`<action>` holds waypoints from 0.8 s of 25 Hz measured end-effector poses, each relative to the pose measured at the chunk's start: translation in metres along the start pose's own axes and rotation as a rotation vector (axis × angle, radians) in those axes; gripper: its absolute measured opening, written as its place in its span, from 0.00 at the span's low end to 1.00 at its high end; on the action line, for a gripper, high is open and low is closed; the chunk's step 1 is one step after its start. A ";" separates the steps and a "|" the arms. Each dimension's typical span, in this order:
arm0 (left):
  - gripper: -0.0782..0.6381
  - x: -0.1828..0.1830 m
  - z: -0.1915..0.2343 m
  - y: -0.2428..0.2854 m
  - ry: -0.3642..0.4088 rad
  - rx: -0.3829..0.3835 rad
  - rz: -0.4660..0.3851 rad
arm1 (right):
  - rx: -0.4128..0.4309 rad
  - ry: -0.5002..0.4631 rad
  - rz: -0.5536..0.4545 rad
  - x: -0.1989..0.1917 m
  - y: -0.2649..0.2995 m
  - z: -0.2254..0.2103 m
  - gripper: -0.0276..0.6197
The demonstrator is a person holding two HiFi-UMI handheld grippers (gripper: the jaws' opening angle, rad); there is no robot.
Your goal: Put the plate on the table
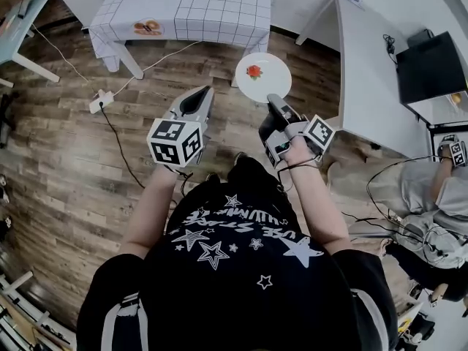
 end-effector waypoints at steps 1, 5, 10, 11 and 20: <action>0.12 0.000 0.002 0.003 -0.001 -0.002 0.005 | -0.005 0.002 -0.001 0.002 0.002 -0.002 0.08; 0.12 -0.005 0.012 0.012 -0.009 0.003 0.033 | -0.023 -0.013 0.034 0.007 0.016 -0.009 0.08; 0.12 0.002 0.031 0.028 -0.014 0.042 0.029 | -0.023 -0.013 0.043 0.026 0.047 -0.017 0.08; 0.12 0.004 0.034 0.032 -0.014 0.050 0.028 | -0.020 -0.012 0.046 0.030 0.054 -0.018 0.08; 0.12 0.020 0.056 0.086 -0.021 0.093 0.041 | -0.014 -0.014 0.107 0.070 0.118 -0.029 0.08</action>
Point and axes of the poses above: the fingertips, and each gripper's own axes: y forward along the fingers, z to its left, x out of its top, the point moved 4 cm from there along -y, backward along the fingers, and after that the axes turned 11 degrees about x, right-handed, at the moved point
